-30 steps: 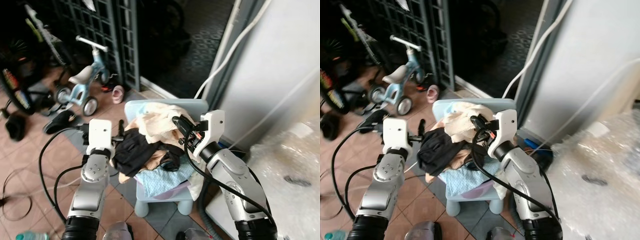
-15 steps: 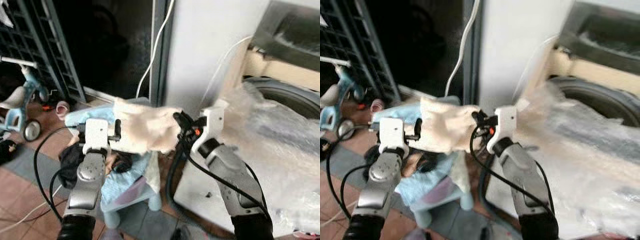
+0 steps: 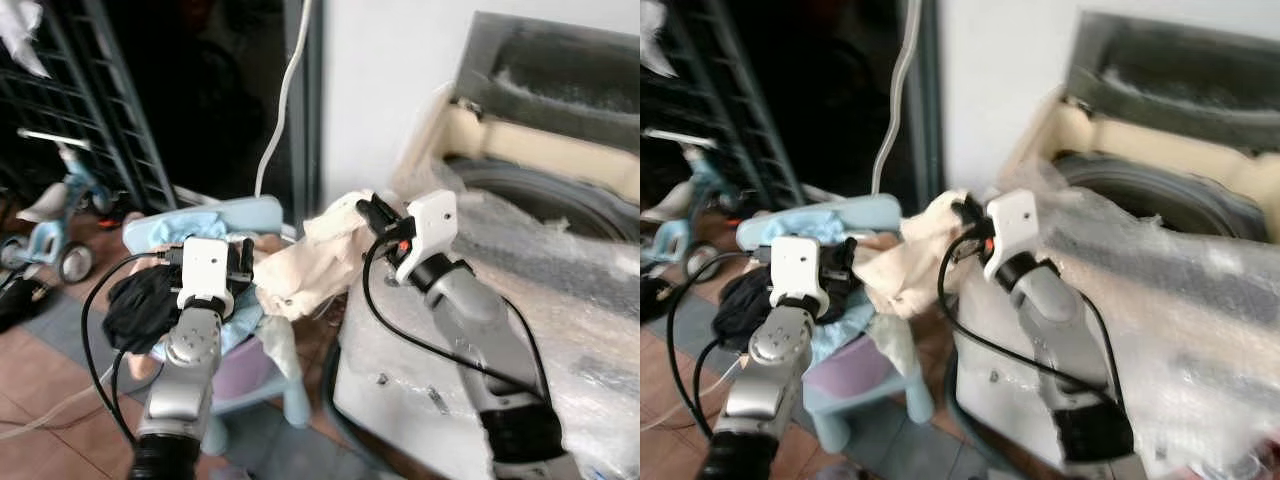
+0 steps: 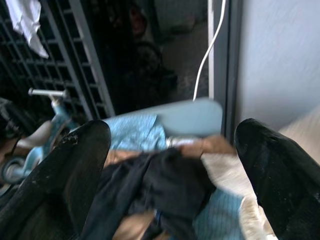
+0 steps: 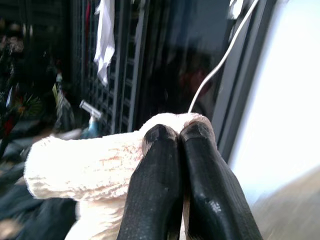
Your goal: Clothes washing
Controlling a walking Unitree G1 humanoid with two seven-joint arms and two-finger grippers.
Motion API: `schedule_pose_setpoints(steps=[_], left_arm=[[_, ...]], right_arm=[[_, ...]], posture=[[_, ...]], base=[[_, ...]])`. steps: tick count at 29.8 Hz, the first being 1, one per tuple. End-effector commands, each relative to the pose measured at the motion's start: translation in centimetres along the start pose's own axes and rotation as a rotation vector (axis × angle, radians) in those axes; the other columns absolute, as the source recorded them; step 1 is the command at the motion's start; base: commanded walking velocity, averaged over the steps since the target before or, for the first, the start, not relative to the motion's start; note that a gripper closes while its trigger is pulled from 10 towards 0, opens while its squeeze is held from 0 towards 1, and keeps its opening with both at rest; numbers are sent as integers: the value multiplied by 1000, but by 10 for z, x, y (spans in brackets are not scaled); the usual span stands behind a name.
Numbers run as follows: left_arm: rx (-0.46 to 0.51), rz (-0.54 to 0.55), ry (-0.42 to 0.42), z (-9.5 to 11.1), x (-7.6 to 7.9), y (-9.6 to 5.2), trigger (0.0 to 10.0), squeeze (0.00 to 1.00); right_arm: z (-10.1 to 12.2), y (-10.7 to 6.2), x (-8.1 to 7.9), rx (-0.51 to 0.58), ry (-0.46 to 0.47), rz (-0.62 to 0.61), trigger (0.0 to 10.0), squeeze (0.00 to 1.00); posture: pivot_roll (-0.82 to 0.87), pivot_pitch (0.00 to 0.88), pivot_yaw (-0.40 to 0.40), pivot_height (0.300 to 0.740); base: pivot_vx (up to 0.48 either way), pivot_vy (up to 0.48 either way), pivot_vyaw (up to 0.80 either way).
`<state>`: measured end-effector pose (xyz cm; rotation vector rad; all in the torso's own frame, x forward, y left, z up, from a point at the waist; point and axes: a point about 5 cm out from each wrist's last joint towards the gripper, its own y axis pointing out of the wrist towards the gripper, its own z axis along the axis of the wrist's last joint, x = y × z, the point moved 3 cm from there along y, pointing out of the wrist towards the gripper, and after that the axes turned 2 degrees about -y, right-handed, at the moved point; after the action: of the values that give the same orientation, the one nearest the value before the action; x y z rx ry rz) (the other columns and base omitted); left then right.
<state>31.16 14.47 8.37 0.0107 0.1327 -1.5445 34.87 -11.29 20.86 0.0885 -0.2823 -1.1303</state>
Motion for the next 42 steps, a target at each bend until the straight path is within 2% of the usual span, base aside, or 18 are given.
schedule_pose_setpoints(steps=[1,2,4,5,7,8,9,12,16,24,31,33,36,40,42], left_arm=[[22,2,0,7,0,4,10000,0],[24,1,-1,8,0,4,10000,0],[31,-14,-9,9,2,4,10000,0],[37,-32,-20,10,4,4,10000,0],[41,-38,-18,11,5,4,10000,0],[41,-38,-18,11,5,4,10000,0],[49,-46,-23,12,5,3,10000,0],[57,-60,-24,13,5,1,10000,0],[58,-64,-27,13,5,0,10000,0],[55,-79,-30,12,7,0,10000,0],[56,-84,-26,12,8,1,10000,0],[56,-84,-27,12,8,1,10000,0],[52,-81,-26,12,8,1,10000,0],[54,-74,-34,12,7,1,10000,0],[55,-72,-36,13,7,1,10000,0]], right_arm=[[12,2,34,47,-17,-130,10000,0],[15,5,42,52,-18,-158,10000,0],[23,11,76,62,11,-292,10000,0],[31,14,106,58,23,-425,10000,0],[33,15,120,50,28,-492,10000,0],[33,15,120,50,28,-492,10000,0],[38,14,141,42,38,-587,10000,0],[45,11,161,45,3,-681,10000,0],[45,8,168,47,7,-726,10000,0],[36,0,180,25,-21,-812,10000,0],[37,-22,204,0,-110,-949,10000,0],[46,-28,210,13,-217,-988,10000,0],[54,-30,214,21,-306,-1004,10000,0],[50,-40,225,-42,-351,-1084,10000,0],[47,-42,225,-44,-339,-1082,10000,0]], posture=[[-54,0,13,740],[-54,0,13,740],[-53,0,13,740],[-50,0,12,740],[-50,0,12,740],[-50,0,12,740],[-45,0,10,740],[-38,0,5,740],[-35,0,4,740],[-41,0,8,740],[-49,0,11,740],[-49,0,11,740],[-46,0,11,740],[-43,0,11,740],[-40,0,9,740]], base=[[0,0,0],[0,0,0],[0,0,0],[0,0,0],[0,0,0],[0,0,0],[0,0,0],[0,0,0],[279,0,0],[306,0,-800],[354,0,-800],[322,0,-800],[315,0,-800],[65,0,-800],[0,0,-800]])
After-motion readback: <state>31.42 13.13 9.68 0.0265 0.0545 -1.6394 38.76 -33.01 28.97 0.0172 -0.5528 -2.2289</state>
